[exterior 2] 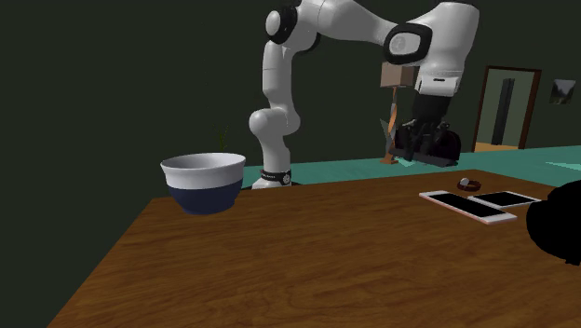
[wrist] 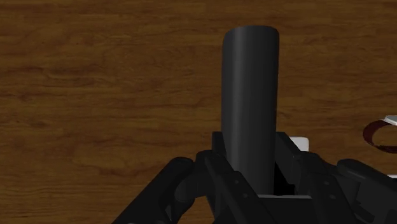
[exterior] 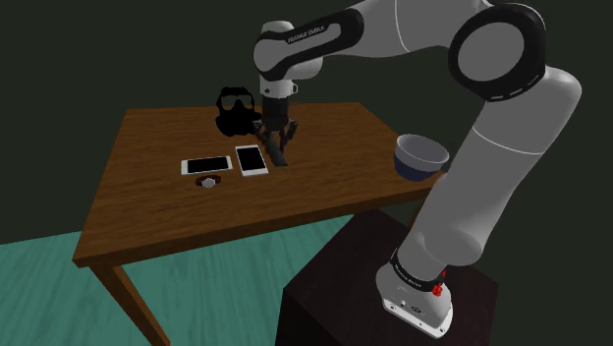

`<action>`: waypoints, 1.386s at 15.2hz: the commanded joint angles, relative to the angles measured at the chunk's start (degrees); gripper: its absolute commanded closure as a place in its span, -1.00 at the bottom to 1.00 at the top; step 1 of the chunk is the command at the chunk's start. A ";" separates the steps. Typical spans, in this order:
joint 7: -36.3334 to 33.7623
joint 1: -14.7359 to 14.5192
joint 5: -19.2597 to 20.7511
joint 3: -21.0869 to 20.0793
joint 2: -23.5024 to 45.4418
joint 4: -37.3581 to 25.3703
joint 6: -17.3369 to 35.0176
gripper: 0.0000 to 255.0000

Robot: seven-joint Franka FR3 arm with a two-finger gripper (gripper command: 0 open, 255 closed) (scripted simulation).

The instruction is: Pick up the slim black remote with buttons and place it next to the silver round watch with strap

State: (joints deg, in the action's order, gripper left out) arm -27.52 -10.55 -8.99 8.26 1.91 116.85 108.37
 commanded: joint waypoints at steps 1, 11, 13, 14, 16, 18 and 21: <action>-2.58 -1.40 -0.53 -1.34 0.32 -0.29 0.41 1.00; -14.76 -8.21 -2.50 -7.45 5.98 -7.17 1.28 1.00; -17.15 -9.56 -2.66 -8.51 7.69 -9.36 1.25 1.00; -18.29 -10.20 -2.70 -8.99 8.57 -10.50 1.20 1.00; -18.03 -10.23 -2.80 -9.01 9.07 -9.61 2.58 1.00; -17.77 -10.25 -2.91 -9.03 9.61 -8.76 3.95 1.00; -17.37 -10.28 -3.08 -9.07 10.51 -7.59 5.99 1.00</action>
State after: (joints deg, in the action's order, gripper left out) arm -45.01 -20.80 -12.00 -0.78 12.06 108.85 113.54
